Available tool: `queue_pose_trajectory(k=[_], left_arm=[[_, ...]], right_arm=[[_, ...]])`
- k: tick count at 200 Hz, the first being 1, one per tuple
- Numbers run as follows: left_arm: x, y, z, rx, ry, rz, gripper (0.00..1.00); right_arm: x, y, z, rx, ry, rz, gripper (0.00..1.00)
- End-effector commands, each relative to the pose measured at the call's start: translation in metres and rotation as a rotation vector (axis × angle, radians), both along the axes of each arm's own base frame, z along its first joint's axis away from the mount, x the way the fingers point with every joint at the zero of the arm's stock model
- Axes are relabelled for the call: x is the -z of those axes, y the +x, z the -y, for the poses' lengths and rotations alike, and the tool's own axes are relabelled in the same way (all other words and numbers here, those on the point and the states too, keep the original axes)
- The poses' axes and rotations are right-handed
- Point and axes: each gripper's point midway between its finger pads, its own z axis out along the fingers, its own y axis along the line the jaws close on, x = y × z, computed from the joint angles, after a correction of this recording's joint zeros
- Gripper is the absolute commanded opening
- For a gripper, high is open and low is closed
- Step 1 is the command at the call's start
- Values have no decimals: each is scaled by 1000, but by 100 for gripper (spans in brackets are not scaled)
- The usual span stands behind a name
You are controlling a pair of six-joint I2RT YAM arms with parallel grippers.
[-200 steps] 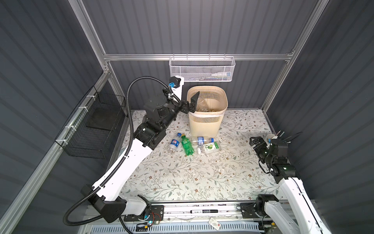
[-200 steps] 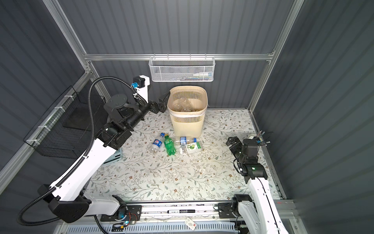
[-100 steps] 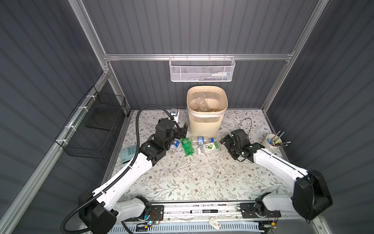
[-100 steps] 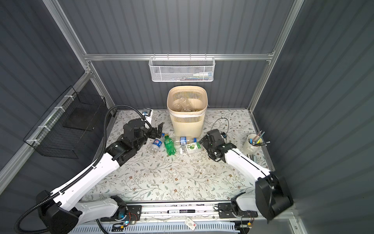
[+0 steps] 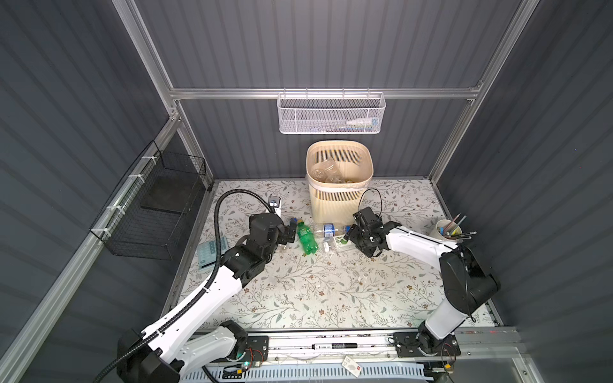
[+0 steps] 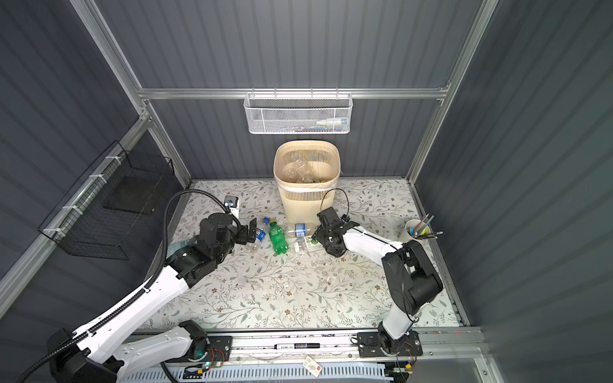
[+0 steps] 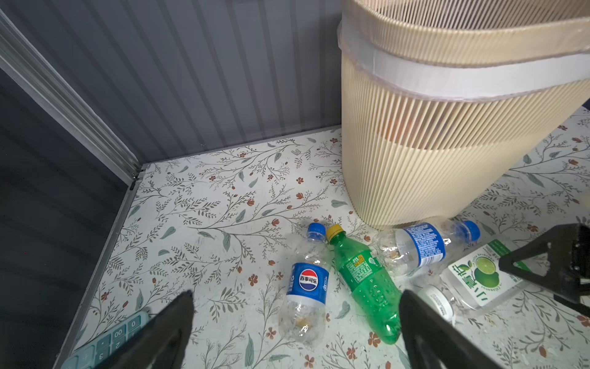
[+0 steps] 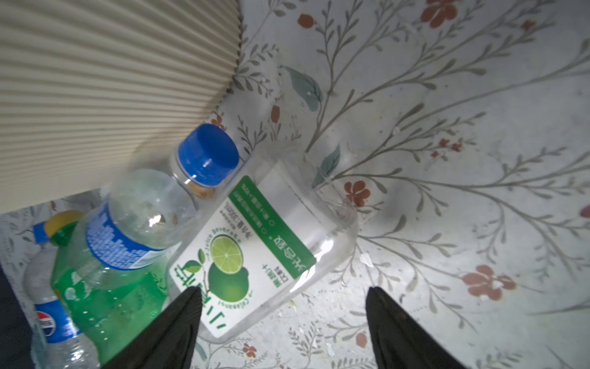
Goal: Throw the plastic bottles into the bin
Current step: 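Lower the left gripper toward the Pepsi bottle while the right gripper reaches the lime-label bottle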
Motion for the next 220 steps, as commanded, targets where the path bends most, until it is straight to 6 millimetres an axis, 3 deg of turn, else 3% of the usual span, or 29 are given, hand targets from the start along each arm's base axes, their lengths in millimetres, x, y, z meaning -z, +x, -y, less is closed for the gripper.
queue_pose_trajectory(k=[1,45,91,126,150,190,220], left_arm=[[7,-4,-6,-28,-3,-15,100],[13,-7,-11,-38,14,-28,100],[16,-9,-13,-40,18,-30,100],[19,-8,-11,-35,15,-33,100],[22,-8,-10,-33,14,-39,100],[27,-9,-9,-30,14,-46,100],[32,-10,-12,-34,19,-53,100]], right_arm=[[9,-4,2,-81,-75,-44,82],[32,-23,25,-157,-187,-121,73],[40,-54,74,-136,-236,-175,72],[28,-67,100,-89,-242,-159,73],[11,-65,112,-22,-219,-117,77],[-28,-49,104,101,-109,-15,90],[-38,-40,91,180,4,8,96]])
